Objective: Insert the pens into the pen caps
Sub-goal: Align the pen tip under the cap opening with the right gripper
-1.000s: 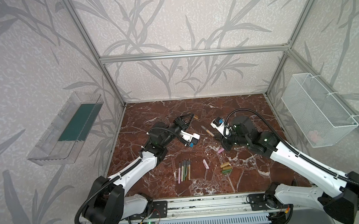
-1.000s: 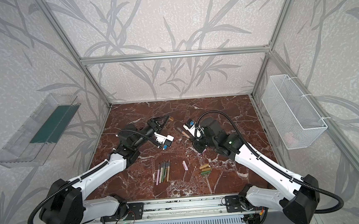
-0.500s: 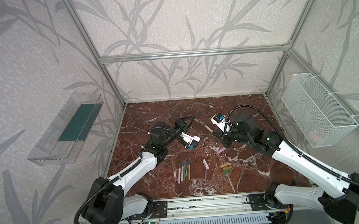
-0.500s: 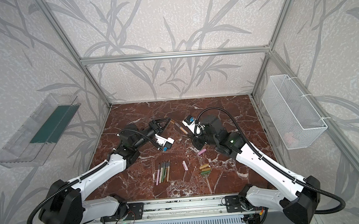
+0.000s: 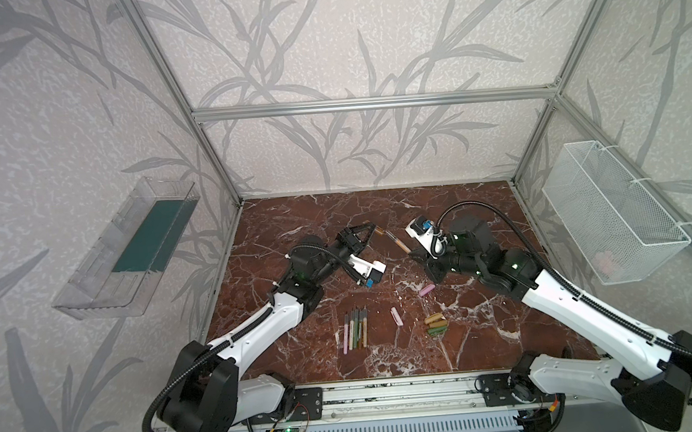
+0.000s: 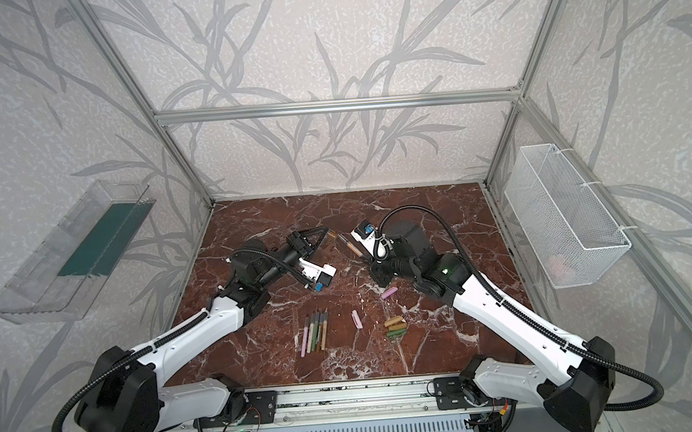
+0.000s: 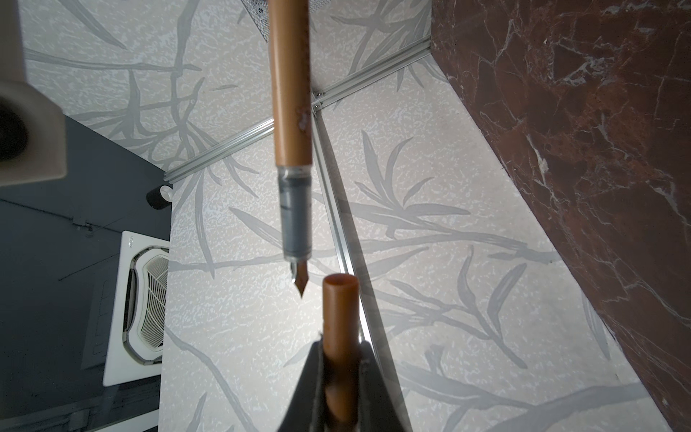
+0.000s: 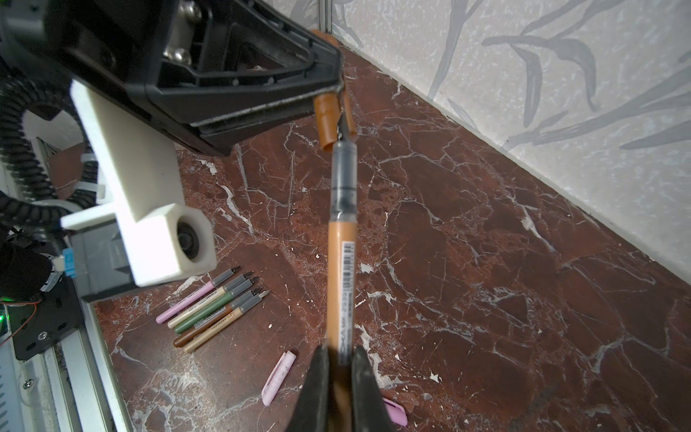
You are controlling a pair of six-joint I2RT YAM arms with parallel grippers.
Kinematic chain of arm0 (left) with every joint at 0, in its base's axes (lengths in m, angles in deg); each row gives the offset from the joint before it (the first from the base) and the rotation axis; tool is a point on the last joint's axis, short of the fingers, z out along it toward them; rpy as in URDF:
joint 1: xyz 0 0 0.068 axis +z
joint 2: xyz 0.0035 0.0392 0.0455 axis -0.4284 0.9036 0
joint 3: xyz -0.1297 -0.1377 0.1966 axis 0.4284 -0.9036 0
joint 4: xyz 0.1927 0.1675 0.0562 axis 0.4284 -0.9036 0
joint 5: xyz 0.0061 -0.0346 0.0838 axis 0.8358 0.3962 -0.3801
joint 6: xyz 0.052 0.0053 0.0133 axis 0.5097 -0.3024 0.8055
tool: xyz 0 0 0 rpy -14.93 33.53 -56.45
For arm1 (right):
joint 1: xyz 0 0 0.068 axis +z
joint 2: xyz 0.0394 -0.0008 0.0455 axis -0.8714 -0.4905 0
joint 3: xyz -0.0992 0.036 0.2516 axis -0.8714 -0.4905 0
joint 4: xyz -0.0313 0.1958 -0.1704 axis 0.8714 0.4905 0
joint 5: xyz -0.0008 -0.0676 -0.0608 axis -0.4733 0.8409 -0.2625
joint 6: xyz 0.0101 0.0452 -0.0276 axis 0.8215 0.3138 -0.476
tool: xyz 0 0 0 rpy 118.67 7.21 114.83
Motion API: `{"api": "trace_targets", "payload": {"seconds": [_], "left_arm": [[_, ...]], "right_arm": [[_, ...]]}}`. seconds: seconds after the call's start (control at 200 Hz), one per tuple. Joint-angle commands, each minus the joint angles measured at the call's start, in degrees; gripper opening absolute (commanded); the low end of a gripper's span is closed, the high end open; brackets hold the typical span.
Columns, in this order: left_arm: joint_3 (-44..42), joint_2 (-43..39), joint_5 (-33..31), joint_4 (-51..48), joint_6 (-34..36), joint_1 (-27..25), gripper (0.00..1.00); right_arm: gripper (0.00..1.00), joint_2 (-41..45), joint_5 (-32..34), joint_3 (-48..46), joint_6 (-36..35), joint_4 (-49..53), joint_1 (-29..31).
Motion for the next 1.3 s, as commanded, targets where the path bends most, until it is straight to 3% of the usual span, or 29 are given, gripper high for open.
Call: {"api": "trace_targets", "payload": {"seconds": [0.0,1.294], "left_arm": [[0.65,-1.01,-0.33,0.58,3.08,-0.22,0.0],[2.4,0.51,-5.07,-0.21,2.02,-0.17,0.0]], "right_arm": [[0.0,-0.76,0.04,0.89,0.08,-0.33,0.11],[0.0,-2.12,-0.97,0.17,0.19,-1.11,0.12]]}}
